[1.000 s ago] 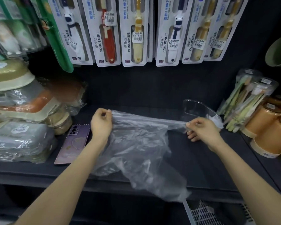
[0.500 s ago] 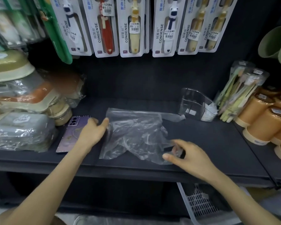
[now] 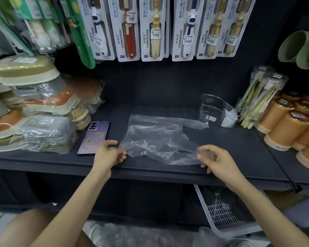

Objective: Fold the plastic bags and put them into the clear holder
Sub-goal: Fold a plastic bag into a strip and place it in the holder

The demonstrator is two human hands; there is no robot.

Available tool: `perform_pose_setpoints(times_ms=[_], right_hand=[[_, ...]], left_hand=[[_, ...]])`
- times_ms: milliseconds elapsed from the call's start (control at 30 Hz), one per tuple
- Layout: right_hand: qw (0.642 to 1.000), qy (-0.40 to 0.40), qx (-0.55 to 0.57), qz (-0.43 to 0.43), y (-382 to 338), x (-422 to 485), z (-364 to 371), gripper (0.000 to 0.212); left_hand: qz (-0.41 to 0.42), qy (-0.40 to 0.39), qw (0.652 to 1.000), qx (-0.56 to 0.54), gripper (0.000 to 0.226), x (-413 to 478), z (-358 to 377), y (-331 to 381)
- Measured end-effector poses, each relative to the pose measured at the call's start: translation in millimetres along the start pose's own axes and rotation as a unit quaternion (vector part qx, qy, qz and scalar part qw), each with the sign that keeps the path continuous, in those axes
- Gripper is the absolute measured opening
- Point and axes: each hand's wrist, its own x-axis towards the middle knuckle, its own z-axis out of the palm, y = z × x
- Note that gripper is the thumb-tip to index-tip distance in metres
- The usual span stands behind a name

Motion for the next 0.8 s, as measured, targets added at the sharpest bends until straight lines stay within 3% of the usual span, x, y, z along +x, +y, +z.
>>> perform_pose_setpoints(times_ms=[200, 267, 400, 467, 533, 567, 600, 667, 700, 800], right_hand=[[0.998, 0.045, 0.016, 0.035, 10.5, 6.2, -30.0, 0.015], [0.998, 0.017, 0.024, 0.052, 15.2, 8.6, -33.6, 0.020], [0.978, -0.058, 0.160, 0.120, 14.9, 7.7, -47.3, 0.039], [0.974, -0.112, 0.156, 0.122, 14.9, 4.6, -60.0, 0.051], [0.985, -0.110, 0.075, 0.106, 12.4, 3.1, -68.4, 0.052], [0.994, -0.069, 0.013, 0.087, 10.4, 3.5, -69.1, 0.049], [0.996, -0.009, -0.063, 0.054, 6.7, 4.6, -66.7, 0.045], [0.970, 0.077, -0.225, -0.056, -6.4, 7.8, -47.7, 0.040], [0.954, 0.077, -0.267, -0.111, -15.4, 9.7, -30.3, 0.041], [0.924, -0.021, -0.329, -0.195, -35.8, 14.2, 36.7, 0.060]], left_hand=[[0.005, 0.013, 0.999, -0.044, 0.024, 6.8, -6.8, 3.6], [0.009, 0.001, 1.000, -0.008, 0.023, 7.0, -3.2, 1.8], [0.018, -0.015, 0.998, 0.066, 0.018, 2.2, 3.9, 1.6], [0.031, -0.042, 0.988, 0.148, 0.010, -3.5, 0.3, 4.8], [0.053, -0.067, 0.963, 0.255, 0.009, -11.6, -7.3, 10.2], [0.076, -0.059, 0.945, 0.311, 0.012, -14.6, -11.3, 13.4], [0.114, -0.027, 0.924, 0.364, 0.014, -14.6, -13.4, 15.3], [0.236, 0.059, 0.873, 0.422, 0.022, -11.8, -10.7, 15.1], [0.306, 0.065, 0.848, 0.428, 0.031, -8.9, -4.8, 13.4], [0.412, -0.048, 0.769, 0.486, 0.064, 5.8, 24.4, -1.7]])
